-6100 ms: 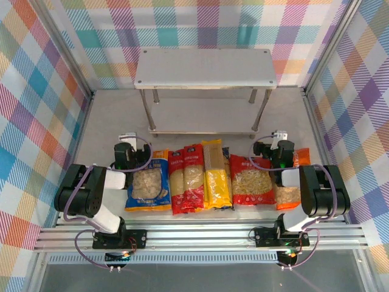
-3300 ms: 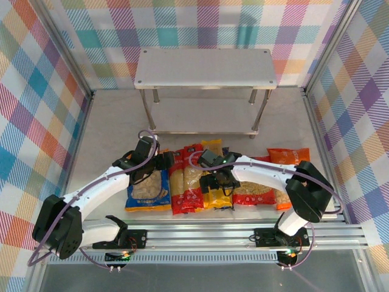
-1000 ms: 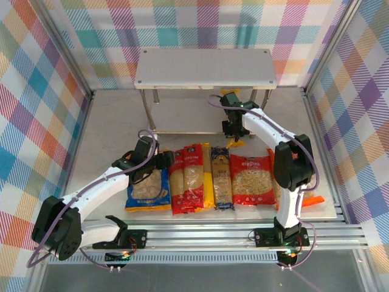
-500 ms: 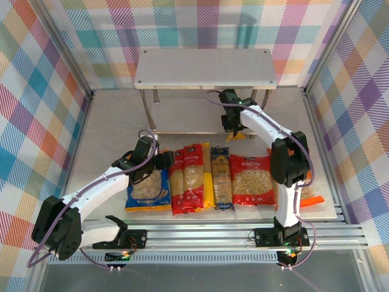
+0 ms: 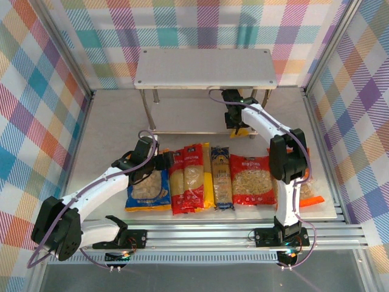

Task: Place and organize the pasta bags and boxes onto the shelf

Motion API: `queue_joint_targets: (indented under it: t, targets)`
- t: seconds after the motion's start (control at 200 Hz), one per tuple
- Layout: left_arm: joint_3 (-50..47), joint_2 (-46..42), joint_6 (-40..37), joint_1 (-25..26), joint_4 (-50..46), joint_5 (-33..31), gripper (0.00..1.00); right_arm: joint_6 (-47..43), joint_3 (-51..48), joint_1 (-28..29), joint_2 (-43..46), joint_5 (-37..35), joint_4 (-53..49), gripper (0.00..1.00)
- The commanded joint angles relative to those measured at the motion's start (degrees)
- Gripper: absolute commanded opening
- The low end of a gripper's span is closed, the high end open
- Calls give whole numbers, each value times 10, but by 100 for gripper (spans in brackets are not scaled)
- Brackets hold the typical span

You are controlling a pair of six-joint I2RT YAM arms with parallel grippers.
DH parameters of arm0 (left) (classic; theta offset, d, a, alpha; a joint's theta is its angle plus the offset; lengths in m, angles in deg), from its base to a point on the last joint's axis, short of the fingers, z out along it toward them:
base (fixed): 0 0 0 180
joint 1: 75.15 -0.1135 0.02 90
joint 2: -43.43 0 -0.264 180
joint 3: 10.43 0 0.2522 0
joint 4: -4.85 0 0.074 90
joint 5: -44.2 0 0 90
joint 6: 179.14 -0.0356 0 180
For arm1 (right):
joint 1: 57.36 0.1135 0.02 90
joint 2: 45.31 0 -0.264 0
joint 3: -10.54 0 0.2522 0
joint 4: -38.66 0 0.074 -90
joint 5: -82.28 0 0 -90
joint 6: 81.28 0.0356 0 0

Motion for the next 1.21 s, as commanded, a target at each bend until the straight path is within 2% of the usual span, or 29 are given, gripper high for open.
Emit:
queue_joint_targets:
  t: [0.0,0.13,0.345,0.6,0.745,0.88,1.2]
  targets:
    - [-4,-10,-12,6,-23,-1,75,7,15,-6,-6,-24,22,60]
    - [-5,-13,-14,6,-28,4,75,6,11,-9,-5,-25,22,62]
    - [-16,-29,-20,6,-39,26,75,10,-19,-12,31,-18,29,76]
    - [-39,-60,-23,17,-27,69,78,2,-97,-7,129,53,42,80]
    - [-36,-81,-13,70,-33,65,79,-11,-156,19,192,50,44,80]
    - [-10,-72,8,138,-72,18,80,7,-210,39,264,71,35,81]
    - [48,25,77,260,-105,-33,79,58,-313,113,366,95,10,84]
